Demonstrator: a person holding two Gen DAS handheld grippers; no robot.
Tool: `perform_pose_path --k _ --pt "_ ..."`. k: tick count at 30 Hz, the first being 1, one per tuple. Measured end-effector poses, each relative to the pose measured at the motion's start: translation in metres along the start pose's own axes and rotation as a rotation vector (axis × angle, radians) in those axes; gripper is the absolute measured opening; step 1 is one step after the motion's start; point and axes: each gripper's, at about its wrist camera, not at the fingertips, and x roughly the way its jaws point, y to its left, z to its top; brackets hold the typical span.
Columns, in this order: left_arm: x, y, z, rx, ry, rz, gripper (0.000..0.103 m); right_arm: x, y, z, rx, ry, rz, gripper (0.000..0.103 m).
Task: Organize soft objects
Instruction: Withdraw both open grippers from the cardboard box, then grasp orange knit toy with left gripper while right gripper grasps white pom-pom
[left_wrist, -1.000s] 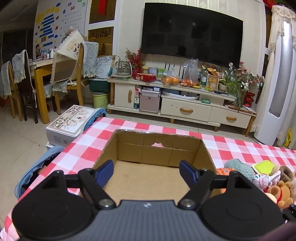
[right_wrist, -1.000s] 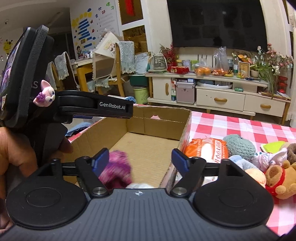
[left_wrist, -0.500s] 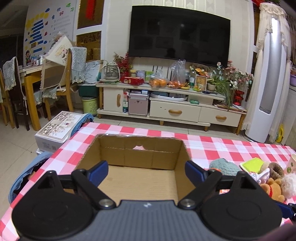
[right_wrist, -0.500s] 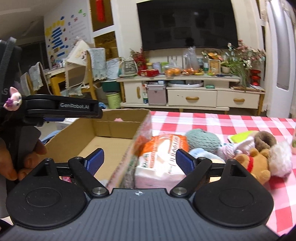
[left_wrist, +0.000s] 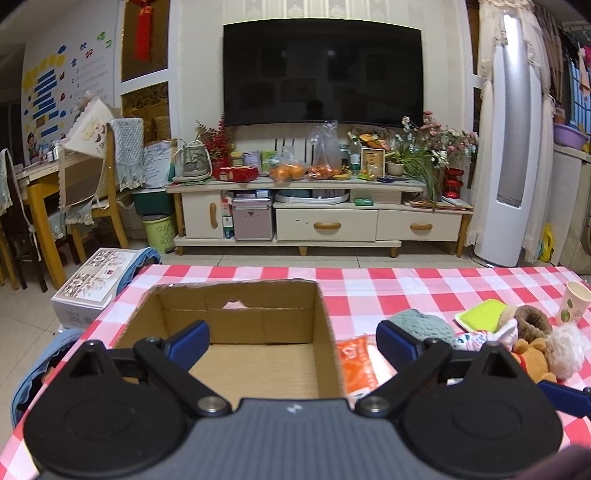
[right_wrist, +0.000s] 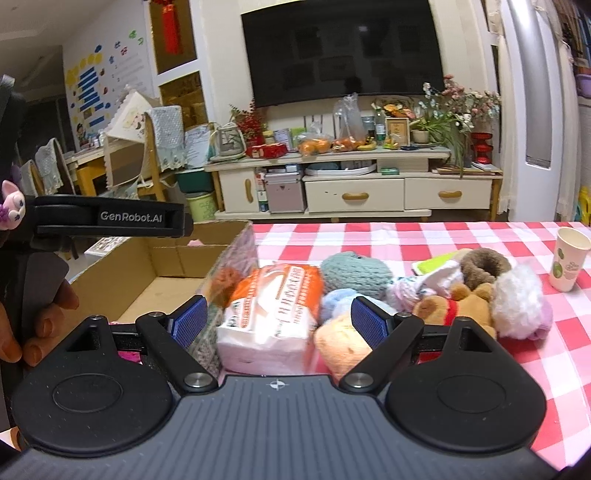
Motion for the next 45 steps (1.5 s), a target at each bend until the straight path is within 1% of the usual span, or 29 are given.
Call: perform_pose_path --k 8,10,13,22,27,31,33,36,40,43,45 --pt "0.002 -0.019 -0.002 0.033 0.005 -0.015 0.097 -0.002 -0.004 -0.004 0.049 -0.013 -0.052 0.103" --pt "0.002 -0.025 -0.003 0.041 0.007 -0.021 0.1 -0.002 -0.007 -0.006 0.065 -0.014 -0.061 0.103" --pt "0.003 -0.035 -0.004 0.06 0.01 -0.03 0.1 -0.004 -0.012 -0.007 0.08 -0.022 -0.079 0.103" --pt "0.005 -0.069 -0.01 0.128 0.024 -0.076 0.1 -0.008 -0.027 -0.01 0.114 -0.053 -0.153 0.103" --pt "0.004 -0.084 -0.016 0.148 0.043 -0.119 0.1 -0.012 -0.041 -0.012 0.125 -0.094 -0.237 0.103" --pt "0.005 -0.097 -0.023 0.142 0.063 -0.168 0.1 -0.013 -0.057 -0.014 0.148 -0.108 -0.297 0.103" --pt "0.004 -0.103 -0.026 0.134 0.074 -0.202 0.1 -0.014 -0.069 -0.015 0.162 -0.11 -0.313 0.103" --pt "0.004 -0.112 -0.033 0.123 0.088 -0.248 0.1 -0.012 -0.08 -0.017 0.184 -0.112 -0.318 0.103" --pt "0.006 -0.126 -0.043 0.115 0.119 -0.305 0.1 -0.009 -0.093 -0.019 0.197 -0.115 -0.3 0.103" --pt "0.01 -0.136 -0.052 0.122 0.139 -0.326 0.1 -0.005 -0.099 -0.022 0.212 -0.116 -0.27 0.103" --pt "0.014 -0.143 -0.057 0.136 0.147 -0.324 0.1 0.002 -0.101 -0.022 0.211 -0.109 -0.256 0.103"
